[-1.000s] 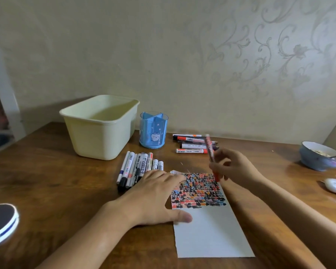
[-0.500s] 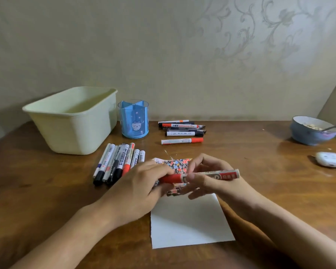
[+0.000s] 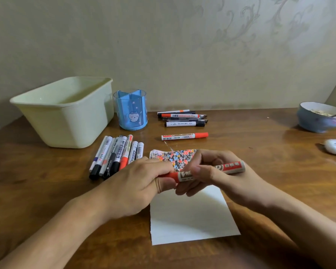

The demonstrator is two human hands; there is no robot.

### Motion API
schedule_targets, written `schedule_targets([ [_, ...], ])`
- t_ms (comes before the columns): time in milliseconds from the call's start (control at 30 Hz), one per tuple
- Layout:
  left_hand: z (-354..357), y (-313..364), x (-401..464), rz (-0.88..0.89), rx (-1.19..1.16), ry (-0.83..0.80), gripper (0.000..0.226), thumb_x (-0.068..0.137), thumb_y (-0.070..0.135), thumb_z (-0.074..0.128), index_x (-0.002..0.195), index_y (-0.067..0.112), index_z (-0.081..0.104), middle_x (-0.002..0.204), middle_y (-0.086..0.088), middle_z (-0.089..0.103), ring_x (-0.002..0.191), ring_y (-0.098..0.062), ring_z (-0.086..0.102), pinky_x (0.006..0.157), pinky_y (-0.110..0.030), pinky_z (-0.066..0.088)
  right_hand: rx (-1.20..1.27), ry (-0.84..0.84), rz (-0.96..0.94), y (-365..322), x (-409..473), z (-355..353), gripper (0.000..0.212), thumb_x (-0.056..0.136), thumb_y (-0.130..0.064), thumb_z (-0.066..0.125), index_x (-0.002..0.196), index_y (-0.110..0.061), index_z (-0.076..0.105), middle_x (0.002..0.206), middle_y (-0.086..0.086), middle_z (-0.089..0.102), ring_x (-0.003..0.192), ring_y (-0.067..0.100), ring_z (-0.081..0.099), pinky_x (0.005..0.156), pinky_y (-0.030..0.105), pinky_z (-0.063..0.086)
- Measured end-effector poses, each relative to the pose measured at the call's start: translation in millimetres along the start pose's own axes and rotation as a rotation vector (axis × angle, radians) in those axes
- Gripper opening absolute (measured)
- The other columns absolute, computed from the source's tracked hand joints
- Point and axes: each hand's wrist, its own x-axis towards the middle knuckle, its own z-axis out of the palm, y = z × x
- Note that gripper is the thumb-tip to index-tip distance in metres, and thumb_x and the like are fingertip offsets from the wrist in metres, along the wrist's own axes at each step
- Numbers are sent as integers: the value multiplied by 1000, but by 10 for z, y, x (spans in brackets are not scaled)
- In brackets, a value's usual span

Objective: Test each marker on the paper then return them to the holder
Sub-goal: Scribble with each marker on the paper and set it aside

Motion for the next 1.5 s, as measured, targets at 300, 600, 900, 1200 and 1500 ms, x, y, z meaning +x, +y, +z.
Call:
schedule_targets([
  [300,-256,-176,-83,-86,-53,-53,66,79,88,25,83,35,63,76,16,61,75,-4,56,66,-23,40,35,97,-5,-102,-95,-236,15,90,-15,55,81,-7,65,81,26,73,77,43,73,69,40,58],
  [600,-265,-152,-65,-229,23,275,21,99,39,41,110,40,59,69,16,63,74,-4,60,66,-30,50,53,211,64,75,-23,-173,24,95,-26,65,103,-5,73,97,24,74,94,39,73,81,39,61],
  [900,-82,-123,-68,-186,170,-6,16,97,53,38,110,43,37,110,24,46,109,6,38,92,-20,32,-91,249,83,212,-9,-213,20,80,-20,73,95,-7,71,80,13,73,74,25,70,68,35,60],
  [1200,-22,-185,-45,-247,489,-204,92,64,97,34,144,55,18,103,19,23,104,-5,20,101,-28,25,-339,229,8,356,13,-169,27,79,-30,76,98,-11,70,77,6,74,67,22,72,62,35,59],
  [1500,-39,-130,-33,-282,488,-219,93,63,96,36,144,53,22,104,20,25,101,-7,20,91,-27,23,-446,253,1,382,15,-144,6,88,-14,71,89,-9,67,75,7,73,65,25,73,62,38,61],
])
